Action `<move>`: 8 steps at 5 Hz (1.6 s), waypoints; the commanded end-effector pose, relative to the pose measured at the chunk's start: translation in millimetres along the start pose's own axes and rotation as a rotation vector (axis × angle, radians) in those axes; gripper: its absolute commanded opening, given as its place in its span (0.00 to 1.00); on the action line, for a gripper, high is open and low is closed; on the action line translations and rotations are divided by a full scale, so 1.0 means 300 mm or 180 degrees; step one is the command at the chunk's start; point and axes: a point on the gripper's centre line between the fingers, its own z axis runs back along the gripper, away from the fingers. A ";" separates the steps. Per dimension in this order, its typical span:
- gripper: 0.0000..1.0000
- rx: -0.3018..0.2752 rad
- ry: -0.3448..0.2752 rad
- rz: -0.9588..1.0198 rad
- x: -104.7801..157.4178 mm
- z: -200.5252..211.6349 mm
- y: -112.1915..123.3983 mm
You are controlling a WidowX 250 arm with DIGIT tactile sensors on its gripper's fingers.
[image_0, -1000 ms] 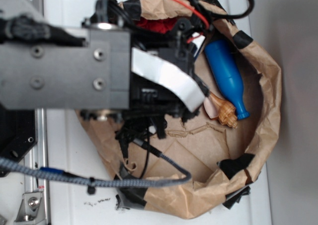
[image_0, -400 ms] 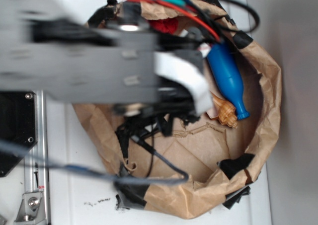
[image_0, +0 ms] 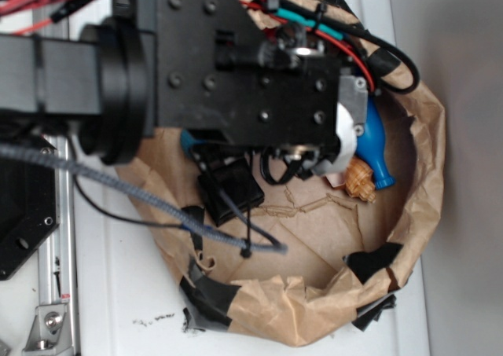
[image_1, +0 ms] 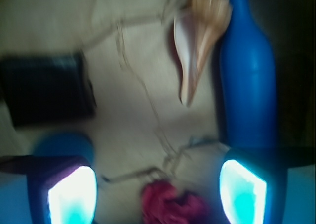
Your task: Grab the red paper.
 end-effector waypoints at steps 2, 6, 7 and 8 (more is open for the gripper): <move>1.00 -0.0112 0.0041 -0.0468 -0.127 -0.058 0.063; 1.00 -0.0437 0.0123 -0.0532 -0.182 -0.178 0.038; 1.00 -0.0577 0.0251 -0.0561 -0.210 -0.241 0.000; 0.00 -0.0652 0.0255 -0.0403 -0.235 -0.283 0.021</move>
